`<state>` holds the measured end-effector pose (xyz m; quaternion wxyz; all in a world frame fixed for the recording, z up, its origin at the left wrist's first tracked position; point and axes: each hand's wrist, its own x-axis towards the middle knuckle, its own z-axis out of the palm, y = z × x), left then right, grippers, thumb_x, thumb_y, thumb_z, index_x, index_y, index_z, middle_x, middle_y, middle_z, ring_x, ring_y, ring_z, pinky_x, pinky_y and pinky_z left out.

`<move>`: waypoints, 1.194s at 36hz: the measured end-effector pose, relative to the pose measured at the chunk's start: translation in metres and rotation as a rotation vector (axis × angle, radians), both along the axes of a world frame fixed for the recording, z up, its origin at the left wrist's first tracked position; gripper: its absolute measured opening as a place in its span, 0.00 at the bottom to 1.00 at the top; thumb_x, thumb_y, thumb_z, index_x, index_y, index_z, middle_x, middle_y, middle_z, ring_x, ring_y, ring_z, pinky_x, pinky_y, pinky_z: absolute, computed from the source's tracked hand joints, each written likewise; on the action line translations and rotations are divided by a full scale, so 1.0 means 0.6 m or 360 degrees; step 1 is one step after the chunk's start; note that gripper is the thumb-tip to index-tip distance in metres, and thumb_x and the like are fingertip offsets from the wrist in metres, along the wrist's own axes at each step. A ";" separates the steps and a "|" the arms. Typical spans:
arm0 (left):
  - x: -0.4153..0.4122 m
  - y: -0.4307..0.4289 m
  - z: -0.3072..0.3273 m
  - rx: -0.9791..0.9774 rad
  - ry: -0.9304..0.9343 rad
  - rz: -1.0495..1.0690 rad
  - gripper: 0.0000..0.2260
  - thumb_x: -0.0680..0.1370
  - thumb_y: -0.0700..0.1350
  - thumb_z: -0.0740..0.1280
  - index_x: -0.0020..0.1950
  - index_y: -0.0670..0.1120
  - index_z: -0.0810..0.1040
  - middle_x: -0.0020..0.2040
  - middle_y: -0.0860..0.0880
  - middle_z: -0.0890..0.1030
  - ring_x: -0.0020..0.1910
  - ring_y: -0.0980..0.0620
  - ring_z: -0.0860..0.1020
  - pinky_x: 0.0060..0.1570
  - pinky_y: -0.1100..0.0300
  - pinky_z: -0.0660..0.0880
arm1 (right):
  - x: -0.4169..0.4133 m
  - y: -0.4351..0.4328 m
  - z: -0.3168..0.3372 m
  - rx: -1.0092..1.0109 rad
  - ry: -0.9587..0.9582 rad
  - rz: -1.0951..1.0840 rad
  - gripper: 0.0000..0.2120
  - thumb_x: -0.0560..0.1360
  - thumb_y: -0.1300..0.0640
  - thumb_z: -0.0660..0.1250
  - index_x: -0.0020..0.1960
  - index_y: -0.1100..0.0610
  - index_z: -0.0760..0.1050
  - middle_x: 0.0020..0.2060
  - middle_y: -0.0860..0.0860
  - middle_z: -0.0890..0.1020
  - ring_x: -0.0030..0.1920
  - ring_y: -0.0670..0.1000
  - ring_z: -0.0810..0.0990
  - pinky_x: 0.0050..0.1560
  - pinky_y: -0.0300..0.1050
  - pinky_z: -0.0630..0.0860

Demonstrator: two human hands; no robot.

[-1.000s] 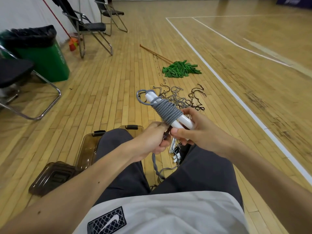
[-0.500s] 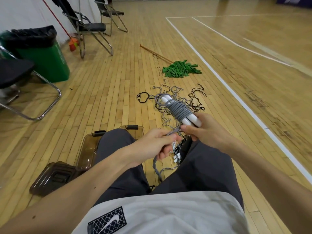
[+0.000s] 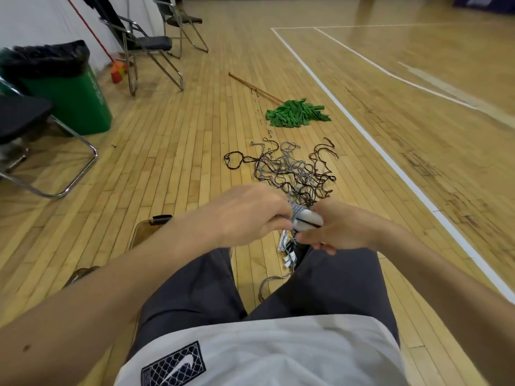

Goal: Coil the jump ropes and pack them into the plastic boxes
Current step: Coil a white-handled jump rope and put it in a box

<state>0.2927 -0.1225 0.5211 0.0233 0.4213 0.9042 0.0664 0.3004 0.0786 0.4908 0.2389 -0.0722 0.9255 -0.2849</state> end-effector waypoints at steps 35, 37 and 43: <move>-0.016 -0.010 -0.015 0.1557 -0.1662 0.0053 0.07 0.65 0.56 0.75 0.37 0.55 0.83 0.34 0.54 0.83 0.32 0.60 0.81 0.33 0.69 0.76 | 0.049 -0.019 0.047 -0.1005 -0.0253 0.0536 0.12 0.78 0.61 0.71 0.51 0.43 0.78 0.42 0.51 0.82 0.39 0.52 0.82 0.37 0.42 0.78; -0.017 -0.013 -0.024 0.1631 -0.1688 0.0044 0.05 0.66 0.54 0.74 0.36 0.55 0.83 0.34 0.53 0.83 0.31 0.59 0.81 0.32 0.68 0.76 | 0.049 -0.021 0.046 -0.1006 -0.0268 0.0471 0.14 0.77 0.60 0.71 0.59 0.48 0.75 0.41 0.52 0.81 0.37 0.51 0.80 0.37 0.41 0.77; -0.002 -0.016 -0.033 0.1914 -0.1826 0.0165 0.28 0.57 0.56 0.82 0.42 0.40 0.73 0.31 0.50 0.82 0.26 0.56 0.78 0.25 0.65 0.75 | 0.054 -0.031 0.045 -0.1114 -0.0316 0.0314 0.27 0.76 0.64 0.72 0.68 0.60 0.61 0.37 0.50 0.82 0.35 0.50 0.76 0.39 0.45 0.76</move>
